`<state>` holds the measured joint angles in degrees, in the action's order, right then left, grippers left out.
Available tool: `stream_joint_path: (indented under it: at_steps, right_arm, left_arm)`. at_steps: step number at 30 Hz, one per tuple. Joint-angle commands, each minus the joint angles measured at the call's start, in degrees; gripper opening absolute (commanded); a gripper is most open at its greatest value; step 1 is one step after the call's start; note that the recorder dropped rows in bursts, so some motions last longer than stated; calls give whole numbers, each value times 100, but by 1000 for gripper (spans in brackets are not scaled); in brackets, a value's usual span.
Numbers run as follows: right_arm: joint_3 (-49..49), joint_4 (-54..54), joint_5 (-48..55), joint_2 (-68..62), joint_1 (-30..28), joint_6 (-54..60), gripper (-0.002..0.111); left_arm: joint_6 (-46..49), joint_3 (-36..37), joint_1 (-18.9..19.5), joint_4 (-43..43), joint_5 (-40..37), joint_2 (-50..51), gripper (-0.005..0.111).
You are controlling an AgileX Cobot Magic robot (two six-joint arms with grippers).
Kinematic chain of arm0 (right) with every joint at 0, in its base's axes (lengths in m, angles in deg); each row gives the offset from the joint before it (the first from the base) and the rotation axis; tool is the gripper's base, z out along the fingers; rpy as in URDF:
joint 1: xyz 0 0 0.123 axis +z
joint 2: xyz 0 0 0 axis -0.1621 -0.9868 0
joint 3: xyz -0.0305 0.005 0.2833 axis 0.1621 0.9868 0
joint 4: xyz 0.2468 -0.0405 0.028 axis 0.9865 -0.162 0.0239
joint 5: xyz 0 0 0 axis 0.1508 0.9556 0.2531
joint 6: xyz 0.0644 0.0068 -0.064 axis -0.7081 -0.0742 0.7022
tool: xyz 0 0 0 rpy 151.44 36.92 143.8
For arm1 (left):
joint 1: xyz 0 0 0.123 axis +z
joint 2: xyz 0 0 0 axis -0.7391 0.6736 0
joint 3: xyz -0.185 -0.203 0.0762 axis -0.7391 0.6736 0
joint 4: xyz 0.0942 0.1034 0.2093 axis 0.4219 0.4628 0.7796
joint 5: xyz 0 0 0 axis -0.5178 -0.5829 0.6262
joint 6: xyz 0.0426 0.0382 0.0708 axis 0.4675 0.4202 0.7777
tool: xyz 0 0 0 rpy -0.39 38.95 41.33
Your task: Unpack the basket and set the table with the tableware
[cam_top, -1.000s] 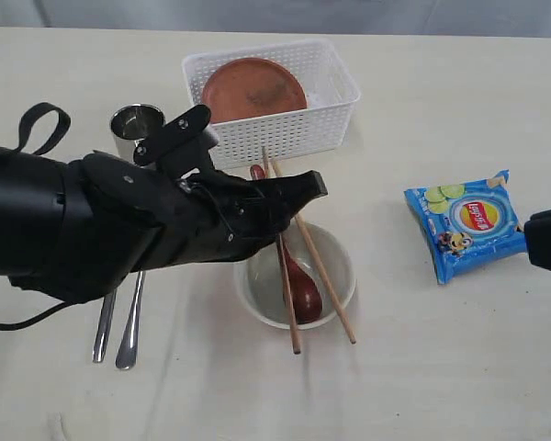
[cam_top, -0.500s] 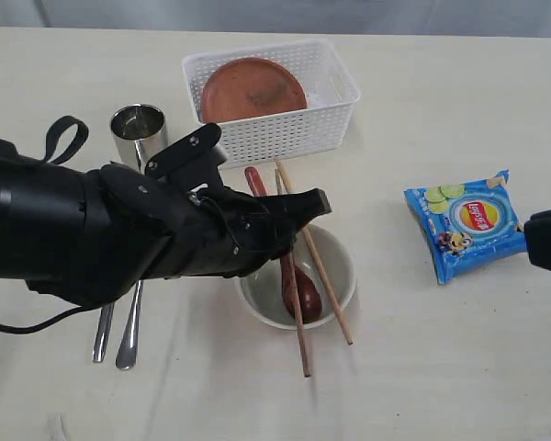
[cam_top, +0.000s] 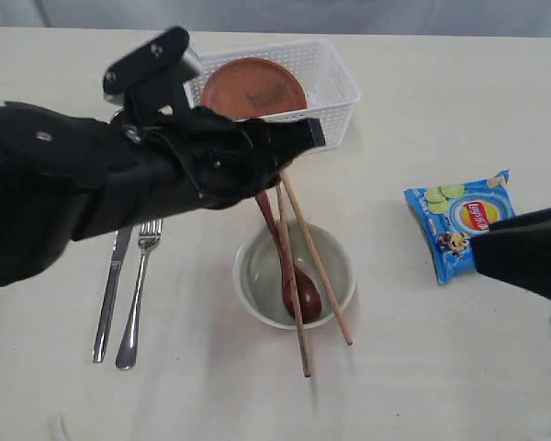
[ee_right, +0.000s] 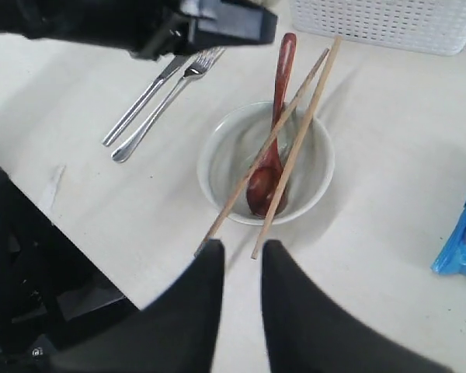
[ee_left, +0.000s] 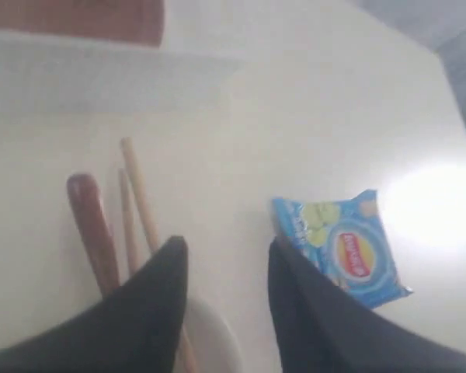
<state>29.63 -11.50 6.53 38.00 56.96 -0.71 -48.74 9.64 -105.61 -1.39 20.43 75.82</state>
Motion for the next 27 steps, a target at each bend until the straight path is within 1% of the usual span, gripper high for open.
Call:
stream_joint_path:
  at_steps: [1, 2, 3, 4, 5, 7, 9, 10, 14, 19, 23, 27]
  right_arm:
    - [27, -73, -526, -771, -7, -55, 48]
    - [27, -73, -609, -959, -7, -90, 54]
    - [27, -73, -696, -1199, -7, -130, 57]
    - [27, -61, -791, -1446, -7, -128, 57]
    - [27, -42, -873, -1704, -7, -128, 57]
    - [27, 40, -1189, -2232, -7, -128, 57]
    - [19, 123, -1478, -2705, -7, -128, 57]
    - [2, 126, -1621, -2968, -7, -113, 57]
    - [-247, 126, -1821, -3916, -7, -113, 57]
    - [-740, 126, -1834, -4770, -7, -91, 57]
    - [-973, 126, -1811, -5259, -7, -91, 57]
    - [-1078, 126, -1800, -5619, -7, -131, 57]
  left_arm:
    - [860, 26, 12, -197, 448, -782, 32]
    - [1145, 57, 12, -407, 586, -978, 30]
    - [1518, 93, 12, -683, 768, -1171, 27]
    - [1857, 132, 12, -906, 955, -1331, 24]
    - [2327, 166, 12, -914, 1181, -1531, 19]
    - [2938, 291, 12, -914, 1442, -1960, 11]
    - [3177, 471, 12, -914, 1616, -2438, 3]
    - [3245, 550, 12, -914, 1685, -2640, 1]
    - [3610, 962, 12, -914, 2051, -3563, 0]
    - [3786, 1457, 12, -914, 2417, -4393, 0]
    - [3786, 1771, 12, -914, 2514, -4847, 0]
    - [3798, 1873, 12, -914, 2514, -5018, 0]
